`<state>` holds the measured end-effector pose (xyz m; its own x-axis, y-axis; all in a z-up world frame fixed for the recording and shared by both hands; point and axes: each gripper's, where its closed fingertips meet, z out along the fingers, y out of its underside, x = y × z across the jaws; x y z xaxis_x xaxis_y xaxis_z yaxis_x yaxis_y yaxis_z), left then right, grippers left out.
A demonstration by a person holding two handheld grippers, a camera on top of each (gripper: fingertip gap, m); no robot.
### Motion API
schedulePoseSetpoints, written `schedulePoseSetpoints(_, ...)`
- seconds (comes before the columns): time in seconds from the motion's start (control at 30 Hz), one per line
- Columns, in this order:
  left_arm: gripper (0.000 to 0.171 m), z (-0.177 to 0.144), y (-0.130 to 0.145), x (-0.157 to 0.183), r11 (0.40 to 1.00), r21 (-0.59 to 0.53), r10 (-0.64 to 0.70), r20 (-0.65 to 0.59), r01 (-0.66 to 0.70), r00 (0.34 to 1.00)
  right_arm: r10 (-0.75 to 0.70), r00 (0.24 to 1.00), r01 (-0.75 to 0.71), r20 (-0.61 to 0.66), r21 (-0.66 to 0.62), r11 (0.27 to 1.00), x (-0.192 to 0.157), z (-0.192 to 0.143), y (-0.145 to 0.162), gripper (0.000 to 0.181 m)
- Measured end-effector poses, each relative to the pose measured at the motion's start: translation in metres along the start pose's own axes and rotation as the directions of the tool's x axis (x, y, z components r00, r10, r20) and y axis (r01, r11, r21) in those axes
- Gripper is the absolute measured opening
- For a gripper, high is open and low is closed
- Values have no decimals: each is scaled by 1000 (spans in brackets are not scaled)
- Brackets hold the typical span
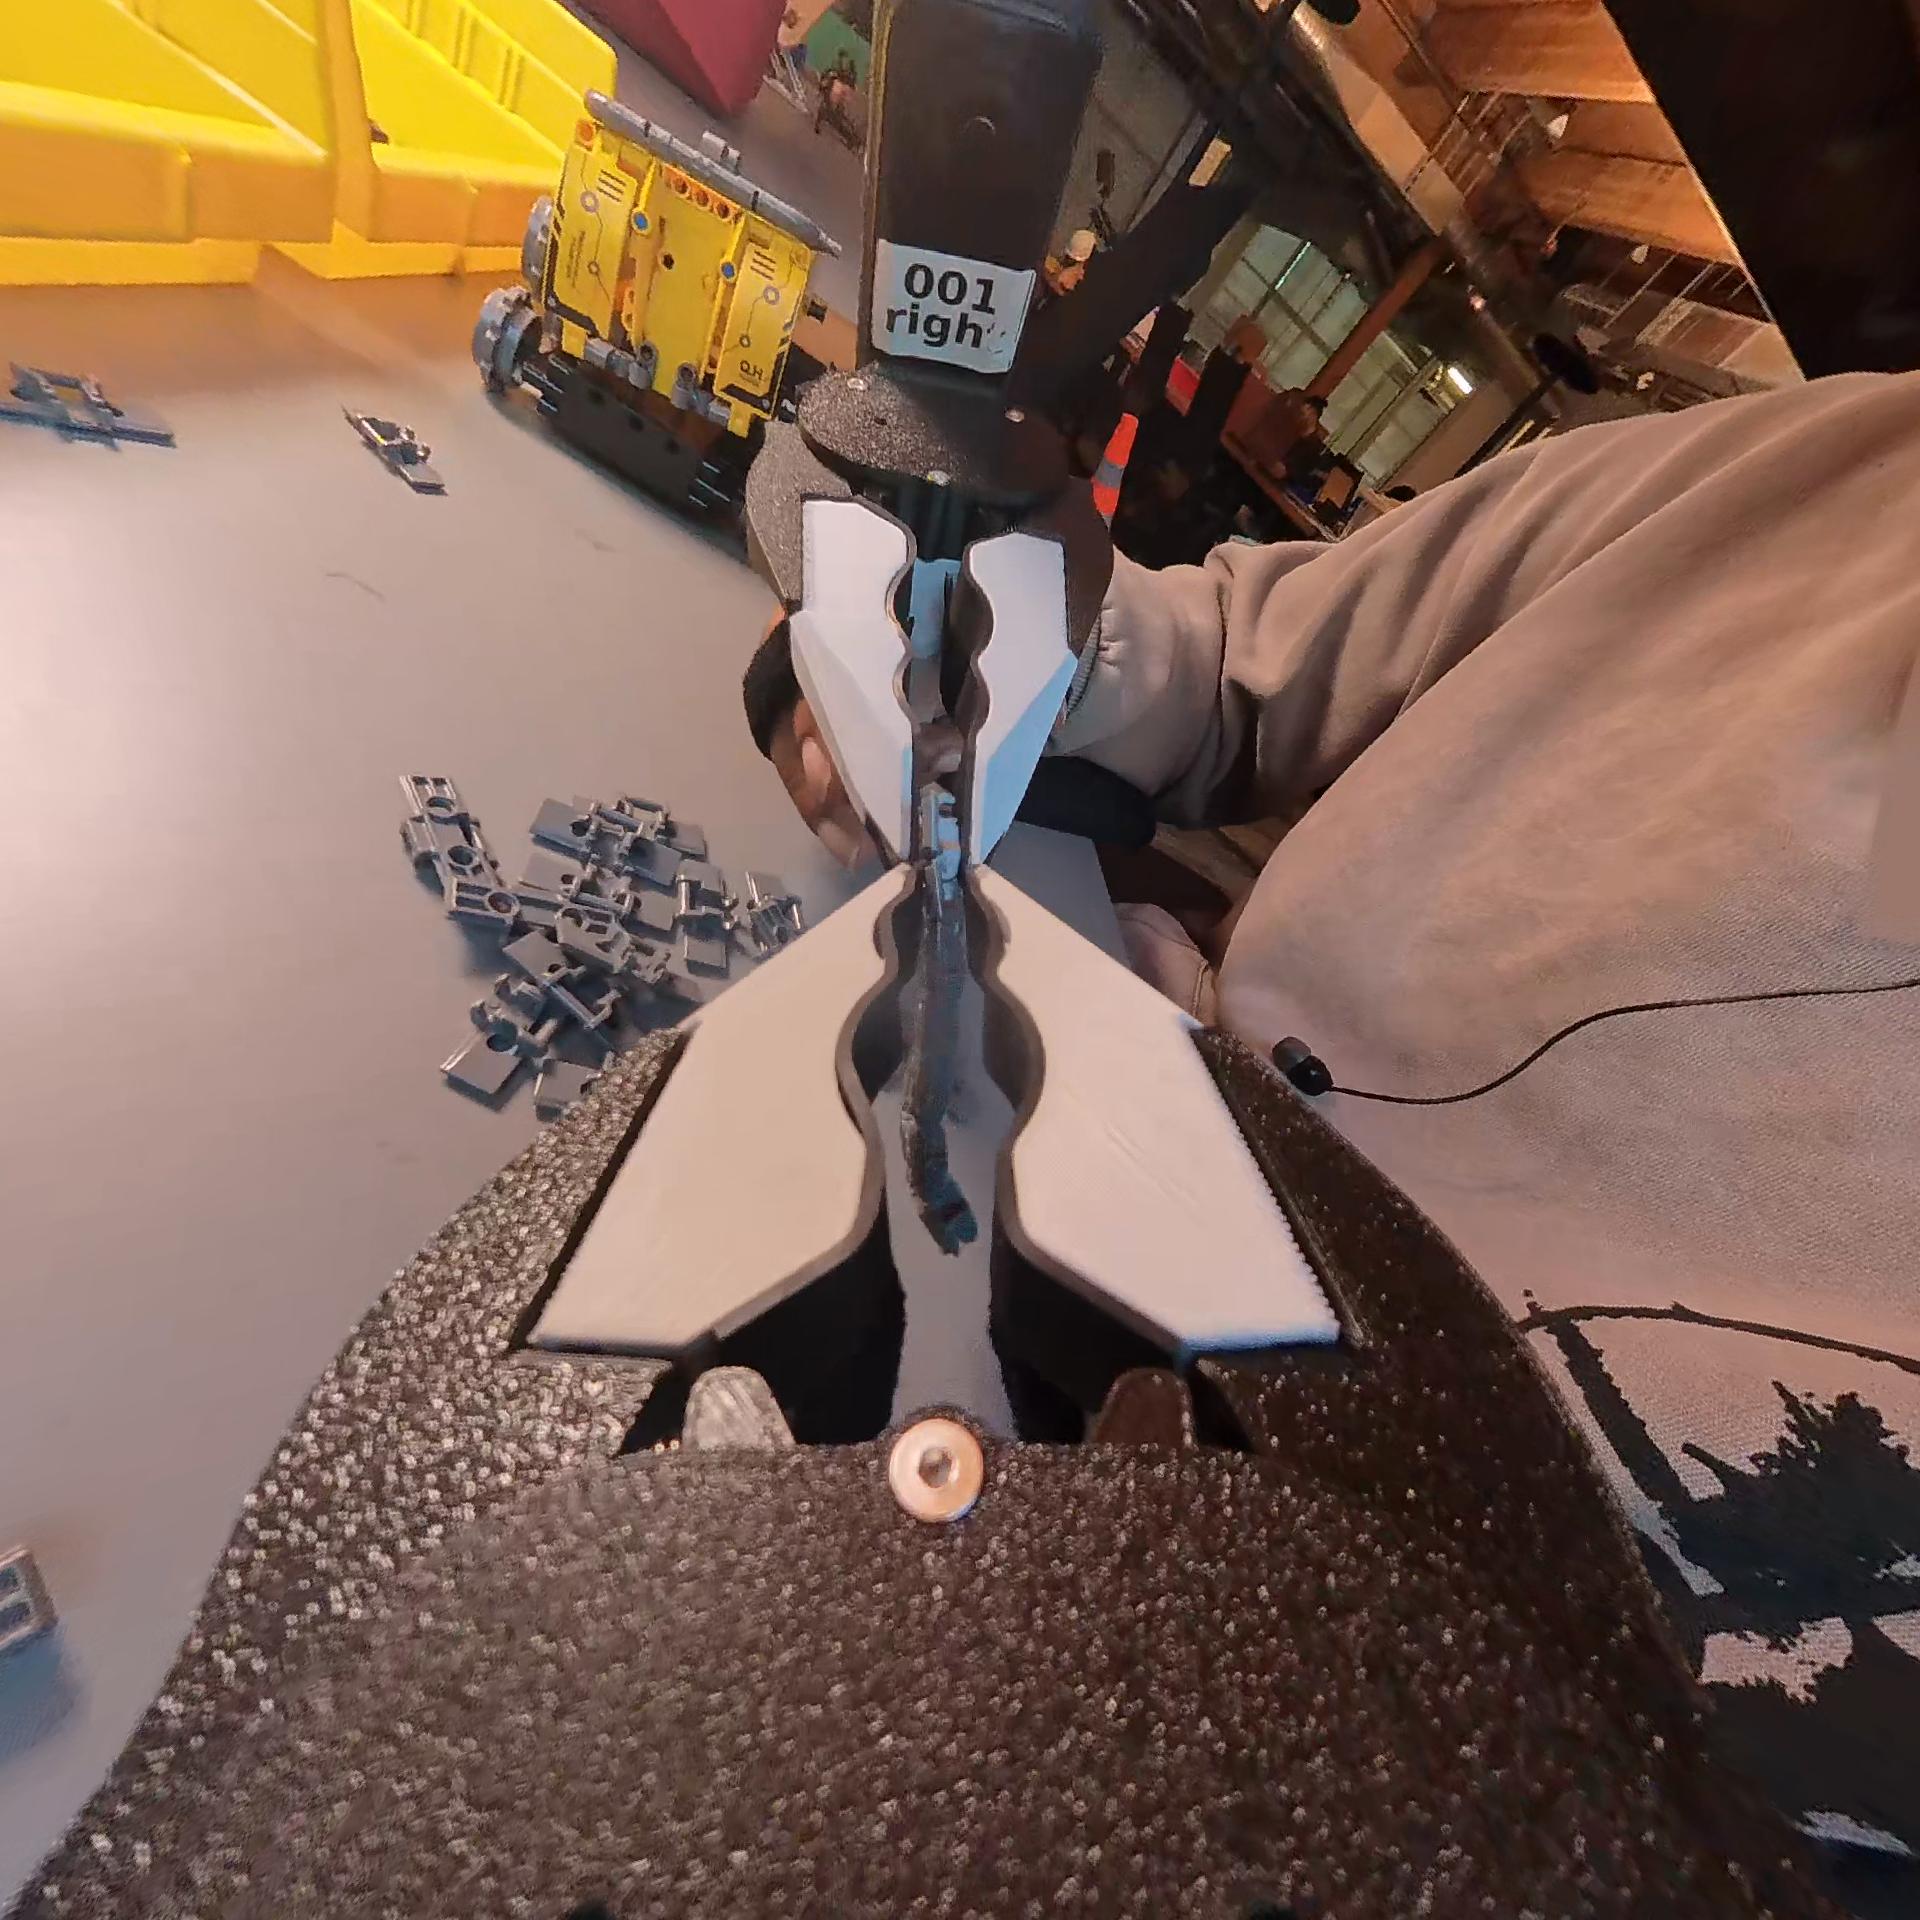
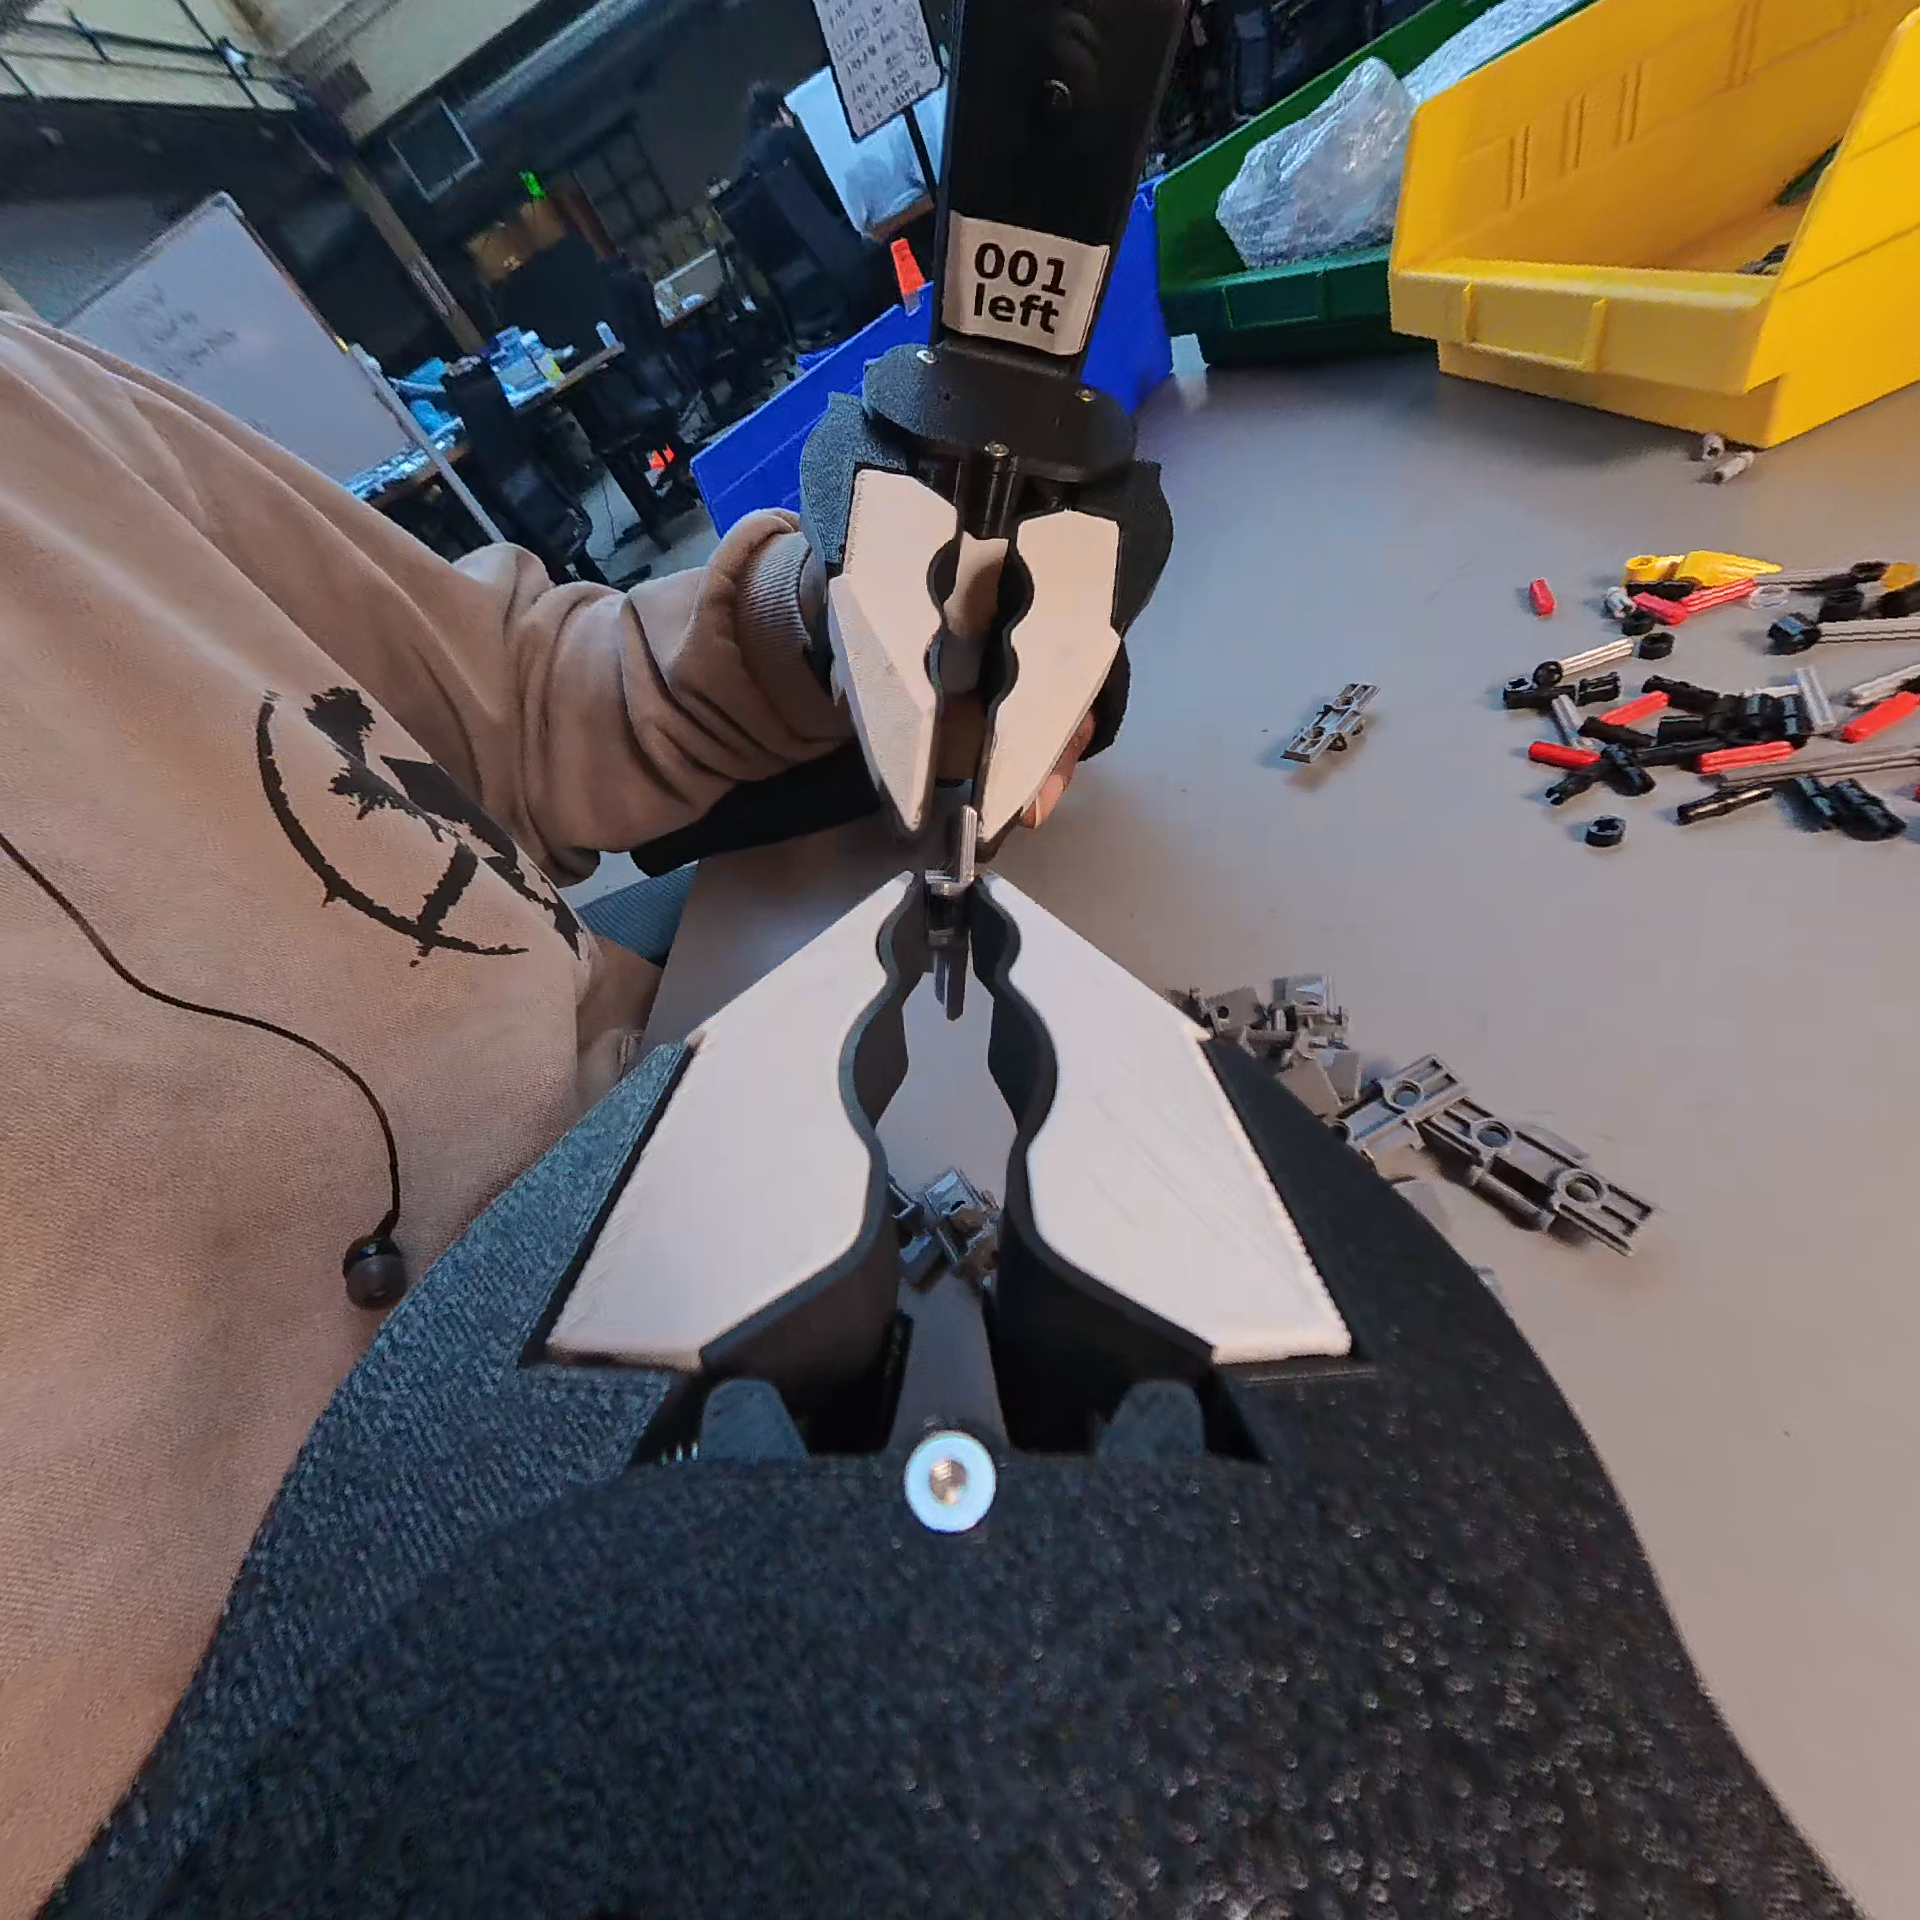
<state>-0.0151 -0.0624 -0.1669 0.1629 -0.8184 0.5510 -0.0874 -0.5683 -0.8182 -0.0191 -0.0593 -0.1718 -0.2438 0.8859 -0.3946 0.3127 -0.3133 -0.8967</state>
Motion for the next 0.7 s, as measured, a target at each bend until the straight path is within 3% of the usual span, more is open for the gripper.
schedulePoseSetpoints(0.3,2,0,3,-5,999,-20,-49,12,49,999,27,1000,-27,15,3,1000,0,0,1,7)
schedulePoseSetpoints(0.43,2,3,12,-6,996,-71,-54,25,56,998,43,999,-43,22,4,999,1,0,2,20)
schedulePoseSetpoints(0.7,2,6,19,-6,993,-110,-50,37,53,998,21,1000,-21,12,-27,999,2,2,7,1)
